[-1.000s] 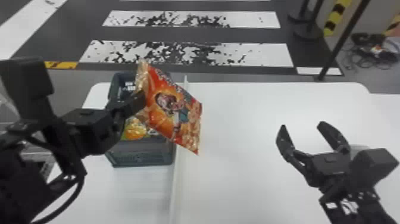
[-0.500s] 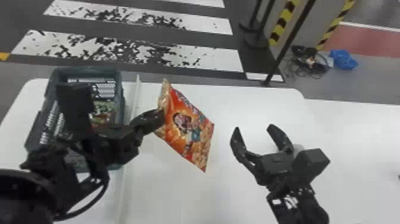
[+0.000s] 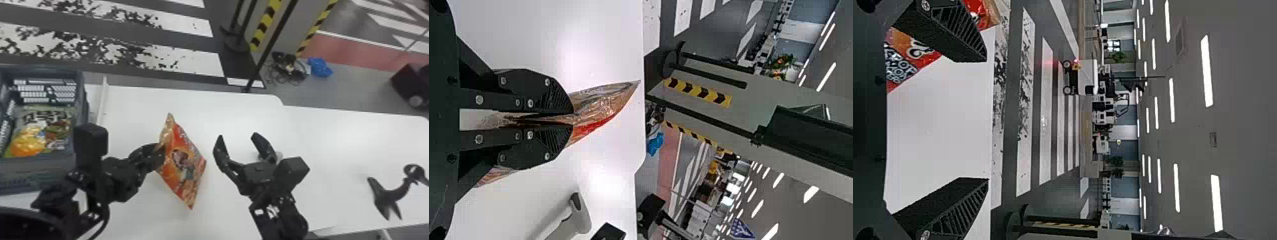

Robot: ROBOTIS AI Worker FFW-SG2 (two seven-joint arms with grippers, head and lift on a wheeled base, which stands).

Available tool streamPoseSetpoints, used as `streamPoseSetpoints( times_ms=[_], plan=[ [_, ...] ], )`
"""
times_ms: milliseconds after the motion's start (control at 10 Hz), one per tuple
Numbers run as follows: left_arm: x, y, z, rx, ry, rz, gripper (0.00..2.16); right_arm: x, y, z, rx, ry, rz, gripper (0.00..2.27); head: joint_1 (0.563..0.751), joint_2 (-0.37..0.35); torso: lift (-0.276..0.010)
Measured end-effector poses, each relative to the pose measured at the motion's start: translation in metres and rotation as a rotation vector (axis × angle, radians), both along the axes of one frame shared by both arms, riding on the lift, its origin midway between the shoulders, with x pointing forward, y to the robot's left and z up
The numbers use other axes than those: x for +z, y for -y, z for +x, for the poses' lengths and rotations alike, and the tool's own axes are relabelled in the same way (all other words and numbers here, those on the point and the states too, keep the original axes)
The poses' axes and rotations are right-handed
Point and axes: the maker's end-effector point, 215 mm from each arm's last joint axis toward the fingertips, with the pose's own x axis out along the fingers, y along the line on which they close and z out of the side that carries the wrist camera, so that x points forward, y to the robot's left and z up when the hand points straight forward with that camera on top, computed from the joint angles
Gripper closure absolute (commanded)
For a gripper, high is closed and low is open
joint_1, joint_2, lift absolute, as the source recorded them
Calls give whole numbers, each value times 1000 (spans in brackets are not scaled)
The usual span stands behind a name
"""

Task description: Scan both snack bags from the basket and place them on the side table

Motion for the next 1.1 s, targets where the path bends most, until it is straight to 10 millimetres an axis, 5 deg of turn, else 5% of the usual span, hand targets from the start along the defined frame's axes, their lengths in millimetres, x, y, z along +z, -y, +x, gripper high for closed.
streamPoseSetpoints(
  times_ms=[200,500,800,1100],
  plan=[
    [-3,-11,-4,0,36,94,66,-2,1,0,-6,-6,2,49,695,-338,-75],
    [53,-58,10,108,197,229,76,-8,4,-2,-18,-25,0,33,695,-283,-75],
    [99,-127,36,337,345,298,87,-11,0,-2,-12,-35,-5,49,695,-190,-75],
    [139,-176,41,426,529,242,90,-44,-1,4,-9,-182,-10,60,695,-118,-75]
  ],
)
